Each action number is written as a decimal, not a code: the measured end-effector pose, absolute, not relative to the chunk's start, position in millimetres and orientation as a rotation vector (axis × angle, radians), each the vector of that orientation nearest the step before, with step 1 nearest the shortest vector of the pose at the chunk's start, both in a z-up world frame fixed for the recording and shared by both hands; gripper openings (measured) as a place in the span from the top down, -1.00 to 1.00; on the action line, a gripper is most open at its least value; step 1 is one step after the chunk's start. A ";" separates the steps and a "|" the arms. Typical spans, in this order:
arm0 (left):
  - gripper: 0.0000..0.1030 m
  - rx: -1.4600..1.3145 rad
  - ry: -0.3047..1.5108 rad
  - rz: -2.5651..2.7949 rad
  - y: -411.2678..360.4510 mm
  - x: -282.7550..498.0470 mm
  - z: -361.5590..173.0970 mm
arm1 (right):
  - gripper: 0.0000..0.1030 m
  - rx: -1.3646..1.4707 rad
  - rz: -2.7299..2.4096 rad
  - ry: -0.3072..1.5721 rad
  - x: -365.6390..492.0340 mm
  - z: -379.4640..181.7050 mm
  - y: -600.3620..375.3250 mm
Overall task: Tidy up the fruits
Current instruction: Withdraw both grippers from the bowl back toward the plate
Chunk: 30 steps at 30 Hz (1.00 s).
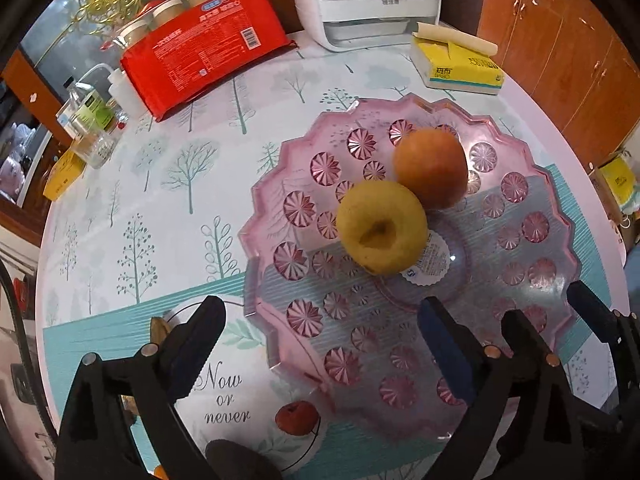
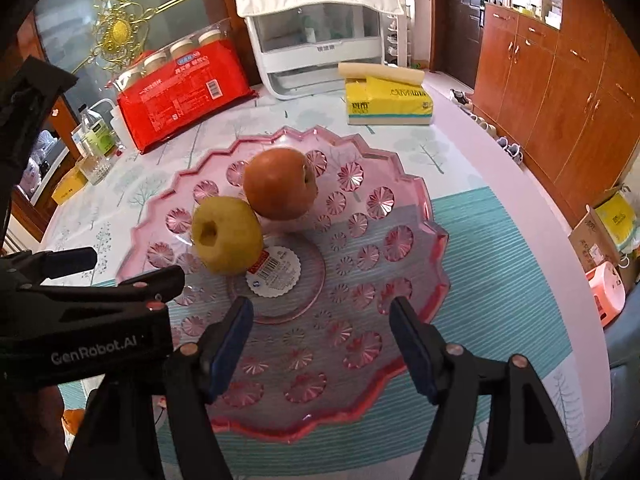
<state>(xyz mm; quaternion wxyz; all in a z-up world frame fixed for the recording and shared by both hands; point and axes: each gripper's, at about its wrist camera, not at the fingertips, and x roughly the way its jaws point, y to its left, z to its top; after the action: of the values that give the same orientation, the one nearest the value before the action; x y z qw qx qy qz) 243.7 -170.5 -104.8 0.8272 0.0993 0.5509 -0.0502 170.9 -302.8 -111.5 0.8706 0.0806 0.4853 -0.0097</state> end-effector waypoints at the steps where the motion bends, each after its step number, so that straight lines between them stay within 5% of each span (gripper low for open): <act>1: -0.87 0.205 1.167 -0.102 -167.7 242.6 -103.1 | -0.39 0.165 -0.018 1.010 169.9 -109.3 -301.5; 30: -0.87 0.070 1.140 -0.014 -101.9 178.2 -80.7 | -0.39 0.156 0.012 0.980 129.0 -87.1 -277.3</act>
<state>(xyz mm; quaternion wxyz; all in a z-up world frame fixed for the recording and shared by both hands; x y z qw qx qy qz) 178.2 -101.9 -80.7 0.8414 0.0331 0.5393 -0.0067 129.0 -277.3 -87.1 0.8795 0.0747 0.4700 0.0057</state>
